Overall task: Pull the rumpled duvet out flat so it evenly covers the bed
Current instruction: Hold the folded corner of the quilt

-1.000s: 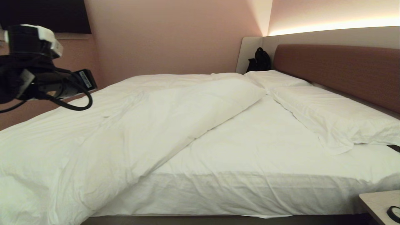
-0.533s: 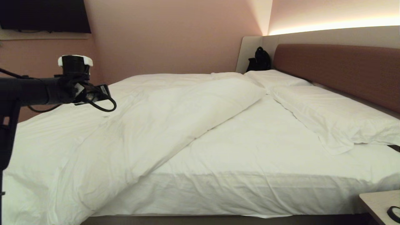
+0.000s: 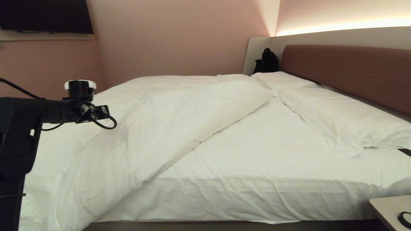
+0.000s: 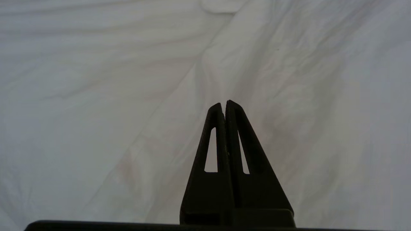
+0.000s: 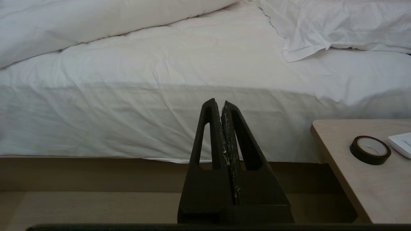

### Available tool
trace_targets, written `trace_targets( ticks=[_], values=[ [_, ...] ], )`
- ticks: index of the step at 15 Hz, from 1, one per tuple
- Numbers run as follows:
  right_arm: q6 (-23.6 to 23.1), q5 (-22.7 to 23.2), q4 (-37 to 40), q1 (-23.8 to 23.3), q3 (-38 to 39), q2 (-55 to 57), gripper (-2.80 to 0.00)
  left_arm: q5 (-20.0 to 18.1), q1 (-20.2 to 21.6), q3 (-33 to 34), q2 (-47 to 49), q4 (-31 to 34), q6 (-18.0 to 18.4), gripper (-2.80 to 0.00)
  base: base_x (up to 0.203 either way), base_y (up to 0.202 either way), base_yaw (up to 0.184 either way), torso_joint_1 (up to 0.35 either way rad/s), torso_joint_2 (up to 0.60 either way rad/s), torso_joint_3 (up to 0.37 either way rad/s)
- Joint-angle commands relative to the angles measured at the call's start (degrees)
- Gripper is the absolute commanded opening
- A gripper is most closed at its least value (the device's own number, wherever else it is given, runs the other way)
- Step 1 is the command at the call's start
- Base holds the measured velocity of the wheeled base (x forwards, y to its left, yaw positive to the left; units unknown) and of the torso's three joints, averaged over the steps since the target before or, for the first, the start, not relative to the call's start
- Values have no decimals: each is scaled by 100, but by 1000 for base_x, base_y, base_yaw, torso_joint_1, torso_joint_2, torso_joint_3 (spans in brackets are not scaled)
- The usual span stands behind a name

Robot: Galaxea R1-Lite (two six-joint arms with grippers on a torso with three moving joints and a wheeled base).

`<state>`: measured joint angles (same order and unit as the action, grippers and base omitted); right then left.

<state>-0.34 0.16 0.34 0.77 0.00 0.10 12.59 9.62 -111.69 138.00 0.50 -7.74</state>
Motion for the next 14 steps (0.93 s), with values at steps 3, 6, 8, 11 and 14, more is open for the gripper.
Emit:
trace_targets(
  ticks=[3, 6, 8, 11, 14],
  values=[
    [-6, 2, 1, 2, 0, -1, -280, -7, 149, 7, 317, -94, -8, -280, 0, 0, 0, 0, 0, 0],
    [-2, 2, 1, 2, 0, -1, -280, -62, 188, -1, 359, -94, -17, -280, 0, 0, 0, 0, 0, 0],
    [-1, 2, 1, 2, 0, -1, -280, -105, 224, -2, 451, -99, -4, -280, 0, 0, 0, 0, 0, 0],
    [-1, 2, 1, 2, 0, -1, -280, -122, 242, 5, 457, -233, -22, 0, 0, 0, 0, 0, 0, 0],
    [-1, 2, 1, 2, 0, -1, -280, -310, 242, 7, 315, -235, -23, 0, 0, 0, 0, 0, 0, 0]
  ],
)
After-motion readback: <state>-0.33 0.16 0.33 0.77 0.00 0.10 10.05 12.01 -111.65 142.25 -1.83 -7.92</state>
